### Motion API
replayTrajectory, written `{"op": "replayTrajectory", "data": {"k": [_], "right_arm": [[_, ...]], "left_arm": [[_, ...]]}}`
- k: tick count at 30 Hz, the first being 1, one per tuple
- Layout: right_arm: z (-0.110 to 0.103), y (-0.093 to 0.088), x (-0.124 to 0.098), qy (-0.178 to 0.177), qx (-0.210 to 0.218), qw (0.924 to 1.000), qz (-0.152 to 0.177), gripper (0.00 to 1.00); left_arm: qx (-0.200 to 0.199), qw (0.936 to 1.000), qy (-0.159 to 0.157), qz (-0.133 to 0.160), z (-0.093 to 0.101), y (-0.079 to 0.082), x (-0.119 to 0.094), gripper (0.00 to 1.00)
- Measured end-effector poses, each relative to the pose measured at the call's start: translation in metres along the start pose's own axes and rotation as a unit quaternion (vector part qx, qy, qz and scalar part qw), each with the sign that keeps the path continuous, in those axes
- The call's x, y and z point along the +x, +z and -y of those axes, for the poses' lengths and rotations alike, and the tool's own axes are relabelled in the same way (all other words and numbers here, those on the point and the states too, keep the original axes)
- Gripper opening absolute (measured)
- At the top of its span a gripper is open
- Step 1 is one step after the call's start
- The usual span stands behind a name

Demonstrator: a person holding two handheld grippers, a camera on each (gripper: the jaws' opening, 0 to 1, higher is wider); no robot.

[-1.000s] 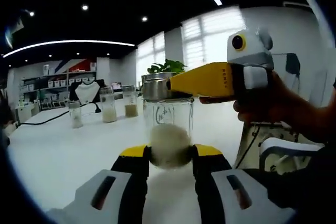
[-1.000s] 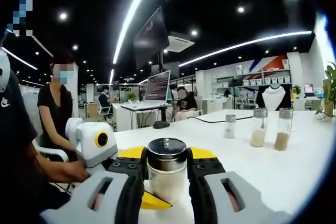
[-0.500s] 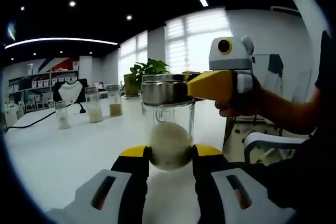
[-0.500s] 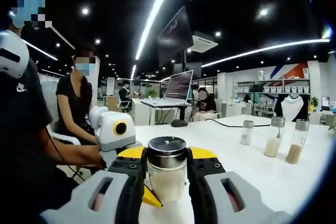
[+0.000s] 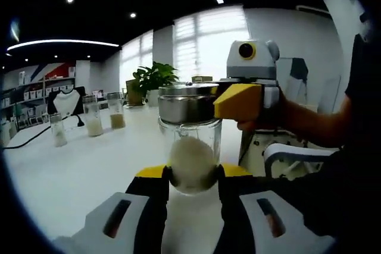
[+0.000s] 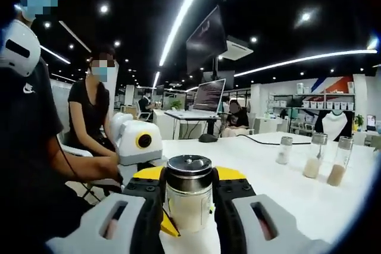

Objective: Rotate the seasoning bottle until the label or dispensing opening points toward the visible target arrow and the bottle remains upright within the marked orientation range

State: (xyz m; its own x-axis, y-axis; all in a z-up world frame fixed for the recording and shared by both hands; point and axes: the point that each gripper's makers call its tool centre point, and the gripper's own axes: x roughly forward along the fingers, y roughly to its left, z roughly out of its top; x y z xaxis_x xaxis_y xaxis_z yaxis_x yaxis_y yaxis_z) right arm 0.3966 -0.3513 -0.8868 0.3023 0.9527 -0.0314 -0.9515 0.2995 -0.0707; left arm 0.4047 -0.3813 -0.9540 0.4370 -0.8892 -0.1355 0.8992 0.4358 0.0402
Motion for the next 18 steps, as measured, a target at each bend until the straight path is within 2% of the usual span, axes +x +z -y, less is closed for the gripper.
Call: {"op": "replayTrajectory", "data": {"k": [2, 4, 6, 10, 14, 18], "right_arm": [[0.008, 0.002, 0.001, -0.027, 0.004, 0.9996, 0.009, 0.28], [0.01, -0.001, 0.003, -0.037, 0.004, 0.9992, 0.011, 0.28], [0.016, -0.003, 0.005, -0.062, 0.006, 0.998, 0.013, 0.28], [0.02, 0.0, 0.007, -0.09, -0.003, 0.9957, 0.019, 0.28], [0.031, 0.002, 0.006, -0.135, 0.011, 0.9905, 0.025, 0.28], [0.037, 0.002, 0.006, -0.176, 0.019, 0.9837, 0.032, 0.28]], "left_arm": [[0.01, 0.9998, 0.019, 0.006, -0.006, 0.002, 0.0, 0.34], [0.004, 0.9997, 0.025, 0.001, -0.008, 0.001, 0.002, 0.34], [0.01, 0.9988, 0.048, -0.004, -0.014, -0.001, 0.005, 0.35], [0.011, 0.9971, 0.075, 0.003, -0.019, 0.002, 0.006, 0.35], [0.006, 0.9939, 0.11, 0.011, -0.027, 0.005, 0.008, 0.35], [0.017, 0.9891, 0.145, 0.016, -0.033, 0.007, 0.009, 0.35]]}}
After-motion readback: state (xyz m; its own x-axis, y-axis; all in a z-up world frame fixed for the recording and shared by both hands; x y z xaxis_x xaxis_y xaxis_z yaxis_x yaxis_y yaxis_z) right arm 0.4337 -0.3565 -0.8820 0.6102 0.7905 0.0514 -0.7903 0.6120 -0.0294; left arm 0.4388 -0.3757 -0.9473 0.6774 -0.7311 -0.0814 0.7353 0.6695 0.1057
